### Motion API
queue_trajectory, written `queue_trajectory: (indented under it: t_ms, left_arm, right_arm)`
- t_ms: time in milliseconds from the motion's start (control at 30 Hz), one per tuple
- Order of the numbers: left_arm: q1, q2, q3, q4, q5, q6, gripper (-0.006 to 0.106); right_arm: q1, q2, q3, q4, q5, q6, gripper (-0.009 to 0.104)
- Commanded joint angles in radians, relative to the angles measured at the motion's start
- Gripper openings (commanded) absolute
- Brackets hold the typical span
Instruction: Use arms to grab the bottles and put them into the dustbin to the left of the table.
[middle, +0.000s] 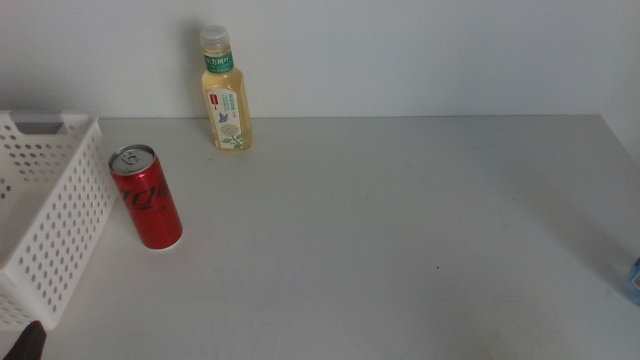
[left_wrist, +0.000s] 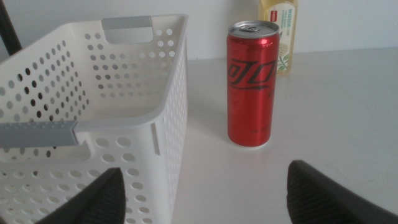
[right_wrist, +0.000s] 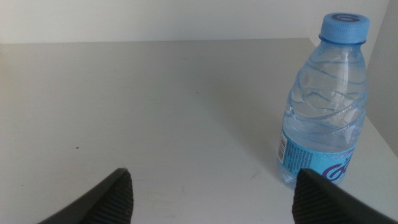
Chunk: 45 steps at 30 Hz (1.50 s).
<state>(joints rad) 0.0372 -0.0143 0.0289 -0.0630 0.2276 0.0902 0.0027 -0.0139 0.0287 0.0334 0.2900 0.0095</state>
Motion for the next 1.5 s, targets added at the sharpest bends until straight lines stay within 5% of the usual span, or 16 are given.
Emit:
queue_trajectory:
  t_ms: [0, 167, 533, 867, 1467]
  left_arm:
    - [-0.007, -0.023, 0.001, -0.039, -0.087, -0.026, 0.087]
    - [-0.045, 0.082, 0.001, -0.081, -0.219, -0.024, 0.087]
    - [-0.238, 0.707, 0.001, -0.071, -0.802, -0.018, 0.087]
    - [-0.239, 1.122, 0.002, -0.054, -1.326, -0.071, 0.087]
    - [-0.239, 1.196, 0.003, -0.001, -1.396, -0.078, 0.087]
  right_arm:
    - [-0.007, -0.021, -0.010, -0.007, -0.071, -0.009, 0.066]
    - [-0.007, -0.021, -0.010, -0.007, -0.071, -0.009, 0.066]
    - [-0.007, -0.021, -0.010, -0.007, -0.071, -0.009, 0.066]
    - [-0.007, -0.021, -0.010, -0.007, -0.071, -0.009, 0.066]
    - [-0.007, -0.021, -0.010, -0.007, -0.071, -0.009, 0.066]
